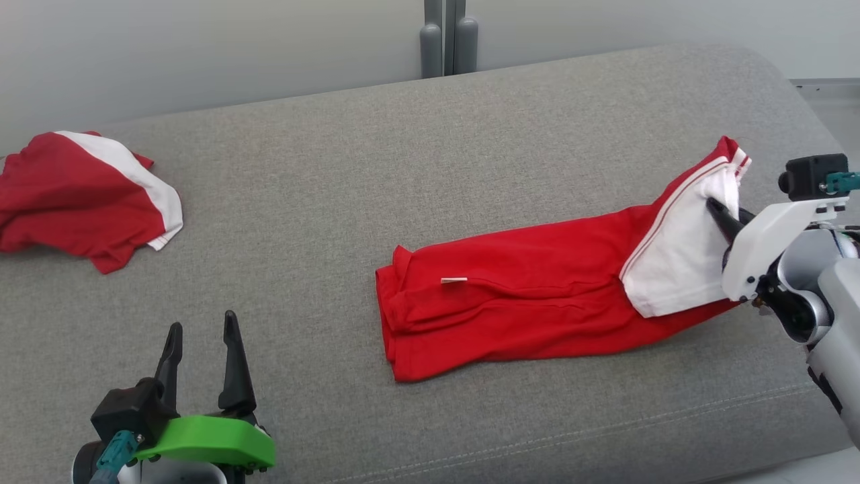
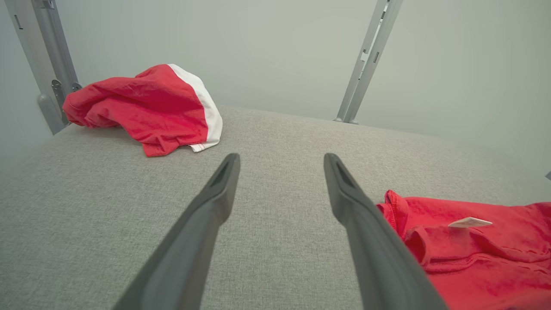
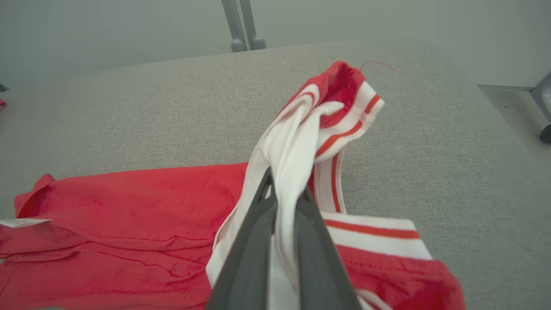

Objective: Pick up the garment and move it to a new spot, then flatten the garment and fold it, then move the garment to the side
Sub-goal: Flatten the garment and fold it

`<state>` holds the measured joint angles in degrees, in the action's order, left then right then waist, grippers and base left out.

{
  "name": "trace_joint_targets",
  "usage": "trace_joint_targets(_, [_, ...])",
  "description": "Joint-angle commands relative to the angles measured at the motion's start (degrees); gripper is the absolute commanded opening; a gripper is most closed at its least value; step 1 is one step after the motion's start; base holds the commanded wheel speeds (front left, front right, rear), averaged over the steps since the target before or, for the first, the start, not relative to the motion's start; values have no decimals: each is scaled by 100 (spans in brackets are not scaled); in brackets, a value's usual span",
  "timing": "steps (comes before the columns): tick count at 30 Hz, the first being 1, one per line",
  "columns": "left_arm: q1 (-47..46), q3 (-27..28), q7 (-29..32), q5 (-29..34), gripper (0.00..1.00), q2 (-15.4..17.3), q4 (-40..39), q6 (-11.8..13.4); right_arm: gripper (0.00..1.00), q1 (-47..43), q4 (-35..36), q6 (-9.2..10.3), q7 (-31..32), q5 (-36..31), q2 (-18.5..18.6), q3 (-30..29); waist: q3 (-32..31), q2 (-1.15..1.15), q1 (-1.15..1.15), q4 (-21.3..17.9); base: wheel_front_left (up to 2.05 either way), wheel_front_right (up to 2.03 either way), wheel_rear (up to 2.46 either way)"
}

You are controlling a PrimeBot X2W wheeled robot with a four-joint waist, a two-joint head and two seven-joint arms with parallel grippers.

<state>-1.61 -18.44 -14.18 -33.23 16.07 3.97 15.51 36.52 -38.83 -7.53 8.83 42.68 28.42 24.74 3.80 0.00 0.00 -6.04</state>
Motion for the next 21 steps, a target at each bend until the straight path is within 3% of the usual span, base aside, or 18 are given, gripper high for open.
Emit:
trace_joint_targets(1, [88, 6, 9, -35, 100, 20, -9, 13, 0, -80, 208, 7, 43, -45, -23, 50, -53, 0, 0, 4, 0, 0, 0])
trace_joint_targets(6, [128, -19, 8, -62, 100, 17, -27, 0, 0, -209, 998, 6, 256, -268, -238, 186, -111, 0, 0, 45, 0, 0, 0])
trace_joint_targets(11, [114, -51, -7, -73, 100, -12, -40, -30, 0, -329, 1540, 6, 525, -396, -728, 260, -108, 0, 0, 132, 0, 0, 0])
trace_joint_targets(13, [104, -59, -10, -74, 100, -17, -43, -30, 0, -333, 1587, 6, 574, -458, -811, 287, -99, 0, 0, 156, 0, 0, 0])
trace_joint_targets(21, [-132, -153, -28, -49, 100, -110, 40, -125, 0, -180, 1266, 5, 627, -886, -1720, 533, 21, 0, 0, 512, 0, 0, 0])
